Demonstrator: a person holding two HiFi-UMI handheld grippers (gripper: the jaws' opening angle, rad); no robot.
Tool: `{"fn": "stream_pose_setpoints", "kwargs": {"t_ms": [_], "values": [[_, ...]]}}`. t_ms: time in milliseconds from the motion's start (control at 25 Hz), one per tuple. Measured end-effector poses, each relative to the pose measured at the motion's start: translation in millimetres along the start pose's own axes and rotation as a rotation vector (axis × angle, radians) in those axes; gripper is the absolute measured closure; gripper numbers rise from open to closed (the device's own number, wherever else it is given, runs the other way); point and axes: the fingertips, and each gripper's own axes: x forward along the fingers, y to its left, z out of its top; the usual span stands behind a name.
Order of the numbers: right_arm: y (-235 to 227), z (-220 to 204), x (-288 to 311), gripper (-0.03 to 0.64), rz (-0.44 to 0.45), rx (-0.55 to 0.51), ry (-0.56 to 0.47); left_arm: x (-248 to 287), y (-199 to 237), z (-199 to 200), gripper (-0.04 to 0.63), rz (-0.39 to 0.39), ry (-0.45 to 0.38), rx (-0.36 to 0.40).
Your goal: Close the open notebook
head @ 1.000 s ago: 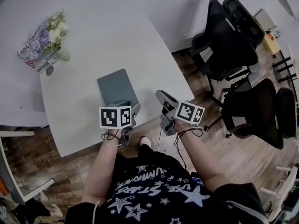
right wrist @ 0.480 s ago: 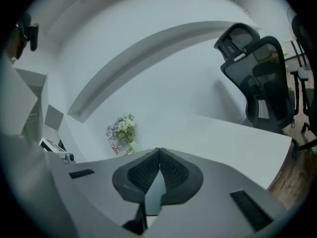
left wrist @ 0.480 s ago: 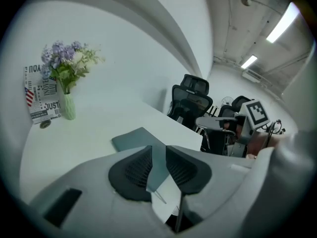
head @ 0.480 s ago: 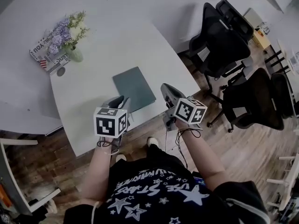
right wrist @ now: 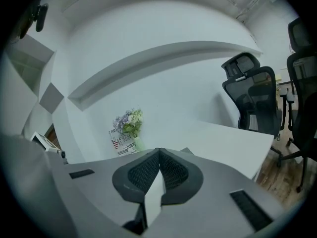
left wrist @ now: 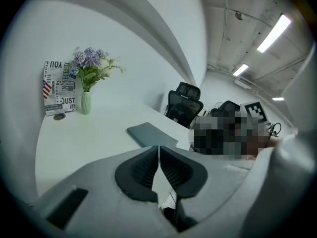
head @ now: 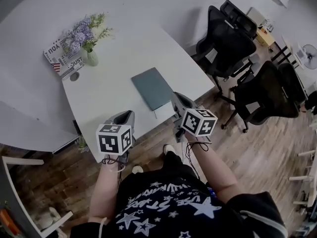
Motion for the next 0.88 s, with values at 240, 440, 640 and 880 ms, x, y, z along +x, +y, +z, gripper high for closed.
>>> {"fn": "stream_pose_setpoints", "kwargs": {"t_ms": [240, 440, 640, 880], "values": [[38, -50, -29, 0.615, -0.069, -0.049, 0.031, -35, 15, -50, 0.574, -0.054, 0.062, 0.011], [51, -100, -50, 0.615, -0.109, -0.029, 0.115, -54, 20, -87, 0.575, -0.085, 0.094, 0.009], [63, -119, -67, 0.615, -0.105, -0.054, 0.143, -65, 15, -104, 0.575, -0.108, 0.096, 0.032], [62, -127, -92, 0.615, -0.105, -0.094, 0.139, -68, -11, -117, 0.575, -0.127, 0.088, 0.086]]}}
